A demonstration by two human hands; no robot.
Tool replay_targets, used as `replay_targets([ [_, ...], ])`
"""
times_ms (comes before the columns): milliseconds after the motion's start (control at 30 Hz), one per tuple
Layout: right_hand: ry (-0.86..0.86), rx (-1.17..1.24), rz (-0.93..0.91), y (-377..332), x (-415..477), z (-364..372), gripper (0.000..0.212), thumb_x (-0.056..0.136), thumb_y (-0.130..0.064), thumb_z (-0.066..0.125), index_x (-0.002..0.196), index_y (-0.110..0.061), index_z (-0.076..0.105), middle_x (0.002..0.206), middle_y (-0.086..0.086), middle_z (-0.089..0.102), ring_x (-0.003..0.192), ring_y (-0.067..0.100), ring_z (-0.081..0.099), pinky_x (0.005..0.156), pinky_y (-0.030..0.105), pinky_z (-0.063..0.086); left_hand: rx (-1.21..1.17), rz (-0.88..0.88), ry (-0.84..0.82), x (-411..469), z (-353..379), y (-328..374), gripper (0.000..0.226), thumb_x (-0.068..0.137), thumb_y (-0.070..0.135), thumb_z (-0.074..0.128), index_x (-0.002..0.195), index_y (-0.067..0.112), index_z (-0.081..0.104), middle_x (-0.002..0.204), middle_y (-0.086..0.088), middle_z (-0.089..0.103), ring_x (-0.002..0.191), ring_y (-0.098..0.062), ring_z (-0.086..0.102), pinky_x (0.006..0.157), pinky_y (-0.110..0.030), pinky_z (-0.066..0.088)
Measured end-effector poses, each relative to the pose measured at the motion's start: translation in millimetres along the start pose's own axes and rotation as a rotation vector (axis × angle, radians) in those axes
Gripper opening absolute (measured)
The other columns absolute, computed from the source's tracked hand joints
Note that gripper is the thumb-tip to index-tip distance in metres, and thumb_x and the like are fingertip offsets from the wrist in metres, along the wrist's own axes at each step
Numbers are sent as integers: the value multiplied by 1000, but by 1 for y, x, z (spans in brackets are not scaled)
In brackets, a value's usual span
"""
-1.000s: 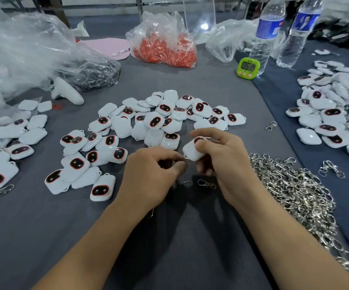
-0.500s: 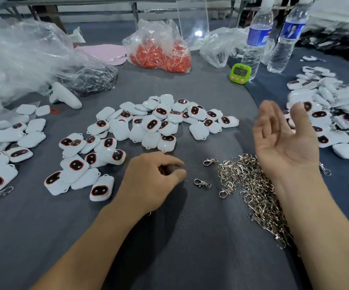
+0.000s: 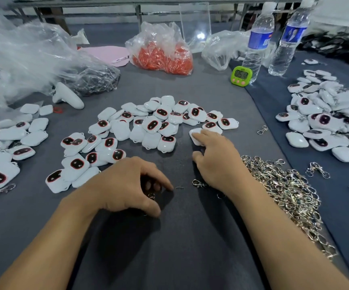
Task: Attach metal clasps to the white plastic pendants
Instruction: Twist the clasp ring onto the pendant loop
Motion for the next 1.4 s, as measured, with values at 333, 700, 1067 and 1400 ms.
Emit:
replay_targets([
  [333,-49,-72,-25,-26,-20,1,22,96,-30,60,116,-21,57,112,1,59,103,27,55,88,42,46,16,-113,258,7,-6,-7,16,73,37,85,72,49,74,75,23,70,70,3,64,58,-10,40],
  [700,87,444,194,-1,-21,-5,13,92,-22,62,95,-30,71,70,-11,66,65,2,58,55,11,40,54,-120,141,-4,-20,-19,31,61,30,92,77,50,76,96,29,67,77,5,63,67,-16,44],
  [1067,138,887,230,-11,-24,-4,22,81,-11,63,92,-29,70,84,-6,76,66,8,63,61,24,51,-16,-221,620,0,-13,0,14,81,43,79,77,37,67,68,21,69,65,1,64,62,-24,49],
  [1400,-168,1221,328,-25,-28,21,25,82,7,71,83,-14,57,81,5,68,68,20,65,55,27,54,-682,-113,667,4,-8,-11,27,85,-2,73,86,24,81,83,4,79,80,-13,76,72,-20,59],
])
Point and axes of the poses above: each hand's wrist, its own x-axis towards the middle knuckle, its own z-axis out of the palm, y = z × x, the point moved 7 cm from there along x, towards the middle knuckle
